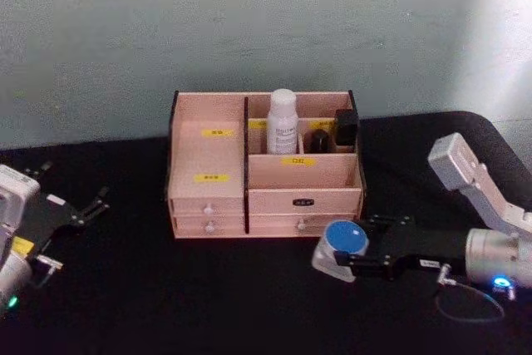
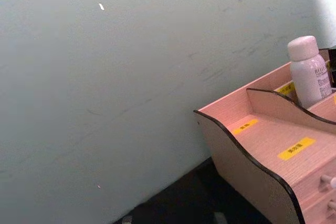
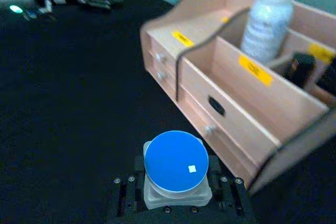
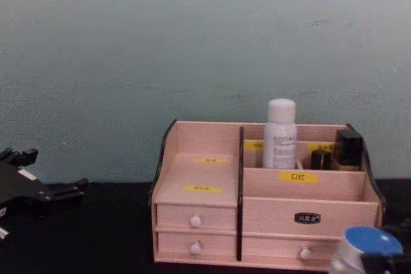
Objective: Pick up the facial cleanser and watermelon frost from the table and place them into the tiered storage box.
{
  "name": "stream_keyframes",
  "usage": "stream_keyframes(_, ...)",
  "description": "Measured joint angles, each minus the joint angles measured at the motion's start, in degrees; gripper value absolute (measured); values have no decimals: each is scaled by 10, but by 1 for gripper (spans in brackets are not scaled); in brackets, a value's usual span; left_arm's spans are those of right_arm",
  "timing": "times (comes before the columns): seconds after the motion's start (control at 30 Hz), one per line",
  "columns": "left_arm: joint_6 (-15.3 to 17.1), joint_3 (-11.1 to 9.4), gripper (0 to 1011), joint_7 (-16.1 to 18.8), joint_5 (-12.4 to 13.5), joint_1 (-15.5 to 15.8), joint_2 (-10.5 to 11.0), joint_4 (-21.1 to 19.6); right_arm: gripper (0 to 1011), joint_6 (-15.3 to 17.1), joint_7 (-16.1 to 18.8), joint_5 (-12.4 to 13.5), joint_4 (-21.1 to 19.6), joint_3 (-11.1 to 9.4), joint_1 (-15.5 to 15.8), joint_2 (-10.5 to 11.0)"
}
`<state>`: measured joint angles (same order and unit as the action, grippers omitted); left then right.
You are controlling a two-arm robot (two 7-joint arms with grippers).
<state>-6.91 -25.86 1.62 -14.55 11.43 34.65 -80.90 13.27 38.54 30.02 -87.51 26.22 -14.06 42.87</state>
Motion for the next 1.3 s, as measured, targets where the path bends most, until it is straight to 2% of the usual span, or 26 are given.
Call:
stream_keyframes(0.27,0,0,1001,0,0,0,0,0,712,-1,21,5,-2,29,-42,-19)
stream_keyframes(0.53,0,0,1001,0,0,0,0,0,712,9,19,2,6,52,-85,-43)
stream_keyframes(0.8,0,0,1001,0,0,0,0,0,712,21,7,-6,29,77,-134,-76)
stream_keyframes(1.3,0,0,1001,0,0,0,0,0,712,28,-4,-19,85,109,-201,-133)
